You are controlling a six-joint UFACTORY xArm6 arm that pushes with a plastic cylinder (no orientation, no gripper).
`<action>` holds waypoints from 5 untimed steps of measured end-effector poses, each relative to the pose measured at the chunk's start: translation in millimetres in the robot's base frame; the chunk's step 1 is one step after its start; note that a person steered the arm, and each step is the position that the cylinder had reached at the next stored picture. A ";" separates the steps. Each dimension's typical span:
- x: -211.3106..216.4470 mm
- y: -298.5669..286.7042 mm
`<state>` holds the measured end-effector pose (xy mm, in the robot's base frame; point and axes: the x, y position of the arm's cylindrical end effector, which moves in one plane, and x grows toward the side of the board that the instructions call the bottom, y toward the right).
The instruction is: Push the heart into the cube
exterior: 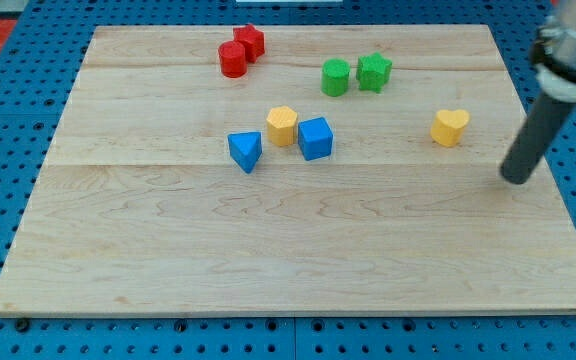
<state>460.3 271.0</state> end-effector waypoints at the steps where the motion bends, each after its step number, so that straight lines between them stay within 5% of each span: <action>1: -14.1 25.5; 3: -76.1 -97.2; 5: -77.6 -199.0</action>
<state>382.7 72.0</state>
